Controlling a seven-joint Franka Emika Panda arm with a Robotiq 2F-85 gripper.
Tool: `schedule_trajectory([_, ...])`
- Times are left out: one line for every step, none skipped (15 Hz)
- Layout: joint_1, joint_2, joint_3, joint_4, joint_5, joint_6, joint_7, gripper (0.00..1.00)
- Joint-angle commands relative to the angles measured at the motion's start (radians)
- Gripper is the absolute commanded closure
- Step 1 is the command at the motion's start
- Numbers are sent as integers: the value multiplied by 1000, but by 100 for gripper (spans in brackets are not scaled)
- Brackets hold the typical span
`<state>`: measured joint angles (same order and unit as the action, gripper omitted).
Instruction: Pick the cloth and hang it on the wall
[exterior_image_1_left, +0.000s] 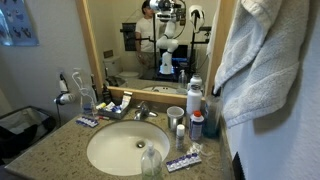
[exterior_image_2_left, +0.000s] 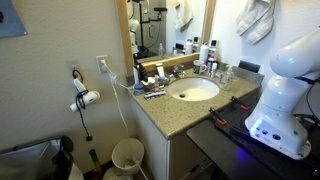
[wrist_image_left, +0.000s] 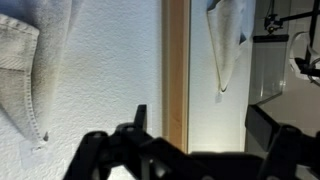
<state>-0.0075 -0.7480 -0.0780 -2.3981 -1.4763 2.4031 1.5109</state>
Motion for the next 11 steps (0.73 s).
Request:
schedule_trajectory([35,-13,73,5,89,-85,-59,0])
schedule_trajectory([46,-9,92,9,121,-108,-68,0])
schedule_trajectory([54,-6,107,10,144,-124,-84,0])
schedule_trajectory([63,-3,113,12,170,-133,-100,0])
schedule_trajectory([66,1,127,14,185,-148,-108,0])
schedule_trajectory([69,2,133,14,199,-153,-117,0])
schedule_trajectory([71,6,141,19,215,-161,-121,0])
schedule_trajectory([70,6,145,17,222,-164,-122,0])
schedule_trajectory([69,11,149,19,229,-167,-126,0])
schedule_trajectory([66,12,155,18,226,-170,-119,0])
schedule_trajectory([67,19,163,21,229,-178,-119,0])
